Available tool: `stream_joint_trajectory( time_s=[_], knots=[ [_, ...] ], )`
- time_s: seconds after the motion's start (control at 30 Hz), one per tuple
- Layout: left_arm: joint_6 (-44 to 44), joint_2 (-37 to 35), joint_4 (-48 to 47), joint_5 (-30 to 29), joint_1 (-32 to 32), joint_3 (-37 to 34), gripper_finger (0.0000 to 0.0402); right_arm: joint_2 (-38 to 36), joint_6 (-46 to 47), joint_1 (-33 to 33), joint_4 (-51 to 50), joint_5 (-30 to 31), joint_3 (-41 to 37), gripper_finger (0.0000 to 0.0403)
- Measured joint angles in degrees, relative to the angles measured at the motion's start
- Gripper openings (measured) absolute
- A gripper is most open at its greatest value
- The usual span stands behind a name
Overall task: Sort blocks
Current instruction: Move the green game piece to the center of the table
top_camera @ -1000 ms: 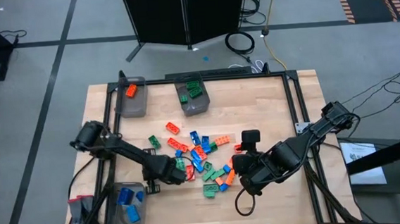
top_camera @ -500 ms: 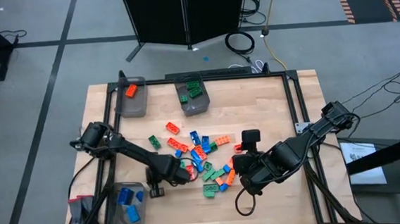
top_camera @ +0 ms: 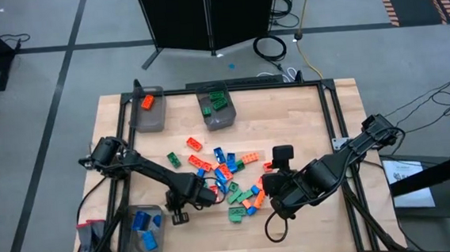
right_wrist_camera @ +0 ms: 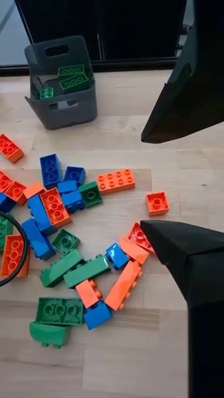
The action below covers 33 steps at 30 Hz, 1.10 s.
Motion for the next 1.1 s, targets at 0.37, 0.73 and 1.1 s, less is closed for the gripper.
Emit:
stream_joint_trajectory(
  time_s=[0.37,0.73,1.1],
  knots=[
    [0.02,-0.03,1.06,0.36,-0.16,-1.79,0.0000,0.00,1.66,0.01,-0.24,-1.74,0.00,0.0210],
    [1.36,-0.20,2.12,-0.14,-0.59,-4.72,0.0000,0.00,1.70,0.01,-0.26,-2.99,0.00,0.0210],
    [8.79,-0.37,5.90,-16.09,2.88,-2.19,0.0000,0.00,3.04,0.01,-0.28,-3.39,0.00,0.0210]
  ],
)
